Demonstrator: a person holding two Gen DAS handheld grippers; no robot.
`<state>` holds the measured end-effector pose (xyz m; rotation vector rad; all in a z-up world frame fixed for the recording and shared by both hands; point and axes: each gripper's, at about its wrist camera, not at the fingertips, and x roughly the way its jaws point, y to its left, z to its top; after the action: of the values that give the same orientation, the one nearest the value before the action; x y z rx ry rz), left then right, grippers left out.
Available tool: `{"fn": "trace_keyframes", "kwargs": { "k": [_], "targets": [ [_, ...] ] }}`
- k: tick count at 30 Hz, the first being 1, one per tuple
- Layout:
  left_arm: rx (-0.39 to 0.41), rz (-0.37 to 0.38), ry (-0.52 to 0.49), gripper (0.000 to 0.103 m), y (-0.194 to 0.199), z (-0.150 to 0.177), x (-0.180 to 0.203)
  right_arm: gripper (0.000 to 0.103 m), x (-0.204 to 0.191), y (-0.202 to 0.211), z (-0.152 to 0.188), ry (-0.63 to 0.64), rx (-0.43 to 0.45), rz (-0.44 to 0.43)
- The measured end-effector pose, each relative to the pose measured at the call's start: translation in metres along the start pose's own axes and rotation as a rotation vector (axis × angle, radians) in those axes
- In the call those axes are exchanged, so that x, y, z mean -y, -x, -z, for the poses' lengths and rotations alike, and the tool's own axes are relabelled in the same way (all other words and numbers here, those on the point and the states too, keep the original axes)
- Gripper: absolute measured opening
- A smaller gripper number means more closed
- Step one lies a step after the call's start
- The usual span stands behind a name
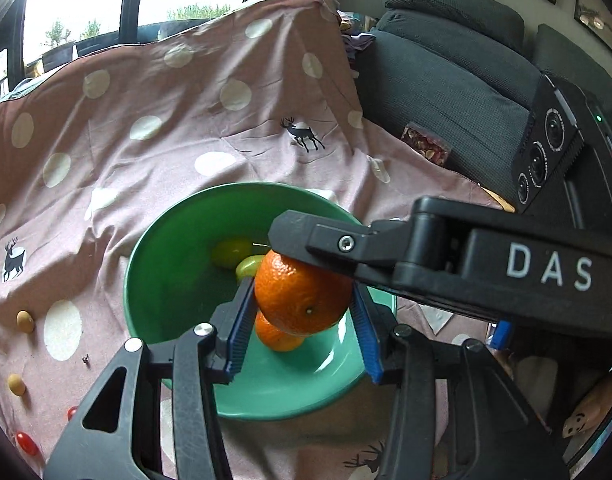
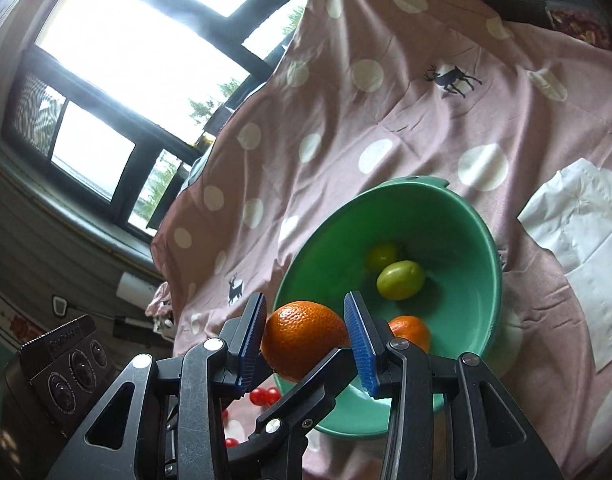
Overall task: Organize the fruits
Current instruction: 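Lower the orange into the bowl and open the right tool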
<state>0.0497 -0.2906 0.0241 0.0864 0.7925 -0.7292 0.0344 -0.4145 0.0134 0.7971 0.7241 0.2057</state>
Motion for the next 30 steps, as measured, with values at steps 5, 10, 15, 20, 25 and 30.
{"fn": "trace_keyframes", "kwargs": {
  "k": [5, 10, 15, 20, 25, 30],
  "targets": [
    [-0.018, 0.034, 0.022, 0.046, -0.013, -0.001, -0.002, 0.044, 0.006, 0.0, -0.001, -0.005, 0.007, 0.052],
    [-0.032, 0.073, 0.065, 0.046, -0.023, 0.001, -0.006, 0.043, 0.01, -0.004, -0.001, 0.0, 0.007, 0.098],
    [-0.048, 0.109, 0.103, 0.046, -0.029, 0.003, -0.008, 0.043, 0.014, -0.005, -0.002, -0.011, 0.002, 0.12],
    [-0.063, 0.101, 0.101, 0.046, -0.034, 0.003, -0.005, 0.043, 0.016, -0.009, -0.003, -0.022, -0.004, 0.146],
    [-0.081, 0.11, 0.116, 0.046, -0.039, 0.005, -0.006, 0.043, 0.018, -0.011, -0.003, -0.026, -0.009, 0.179],
    [-0.089, 0.107, 0.118, 0.046, -0.04, 0.007, -0.008, 0.043, 0.022, -0.013, -0.003, -0.039, -0.024, 0.172]
  ]
}}
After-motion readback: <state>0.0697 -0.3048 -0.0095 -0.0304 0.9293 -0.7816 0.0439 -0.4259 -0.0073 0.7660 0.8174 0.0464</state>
